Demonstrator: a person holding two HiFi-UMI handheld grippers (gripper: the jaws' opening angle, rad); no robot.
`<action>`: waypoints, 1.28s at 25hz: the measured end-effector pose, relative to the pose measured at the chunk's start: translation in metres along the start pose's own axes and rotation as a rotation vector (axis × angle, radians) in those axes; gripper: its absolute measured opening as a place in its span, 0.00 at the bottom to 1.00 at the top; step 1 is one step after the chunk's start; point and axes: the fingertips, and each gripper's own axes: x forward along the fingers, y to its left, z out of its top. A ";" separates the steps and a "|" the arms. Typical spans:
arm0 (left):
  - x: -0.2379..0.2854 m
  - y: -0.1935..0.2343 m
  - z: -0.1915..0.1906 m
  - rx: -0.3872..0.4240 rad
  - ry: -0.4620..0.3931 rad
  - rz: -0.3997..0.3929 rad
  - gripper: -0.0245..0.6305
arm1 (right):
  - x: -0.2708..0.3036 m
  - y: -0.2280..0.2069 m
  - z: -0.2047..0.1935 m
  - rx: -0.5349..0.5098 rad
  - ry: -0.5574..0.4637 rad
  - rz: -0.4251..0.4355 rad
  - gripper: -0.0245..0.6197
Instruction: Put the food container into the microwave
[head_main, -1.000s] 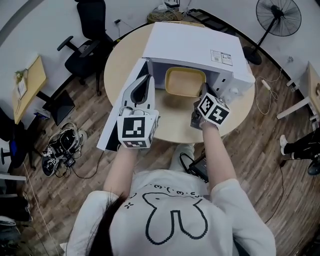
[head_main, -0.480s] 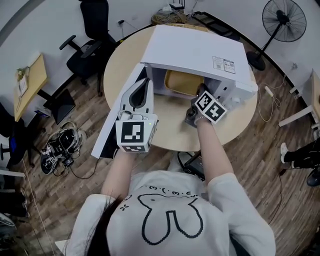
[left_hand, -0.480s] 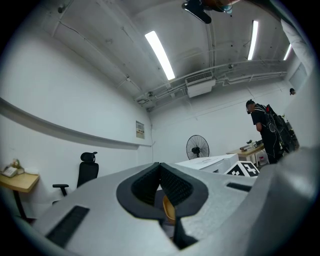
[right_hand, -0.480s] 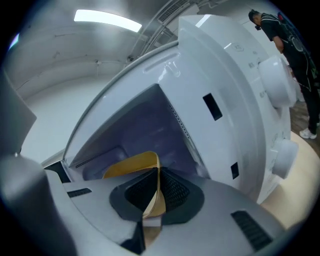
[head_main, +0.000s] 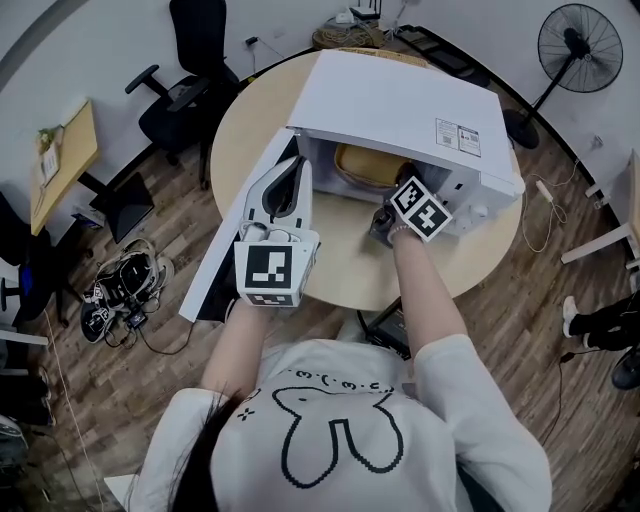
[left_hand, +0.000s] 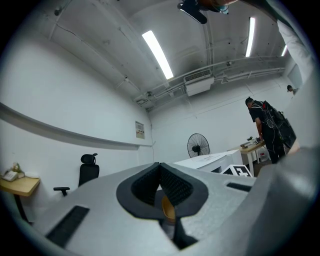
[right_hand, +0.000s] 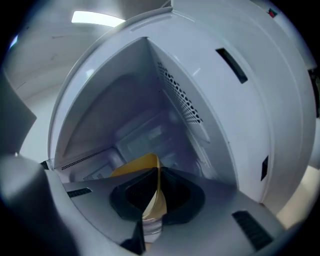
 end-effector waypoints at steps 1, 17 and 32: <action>0.000 0.000 0.000 0.004 -0.001 -0.002 0.05 | 0.002 0.001 0.000 -0.008 -0.004 -0.001 0.10; -0.007 -0.014 0.003 0.018 -0.027 -0.048 0.05 | -0.015 0.021 0.013 -0.288 -0.084 -0.015 0.12; -0.035 -0.020 0.017 -0.041 -0.011 -0.067 0.05 | -0.087 0.065 0.024 -0.401 -0.079 0.071 0.12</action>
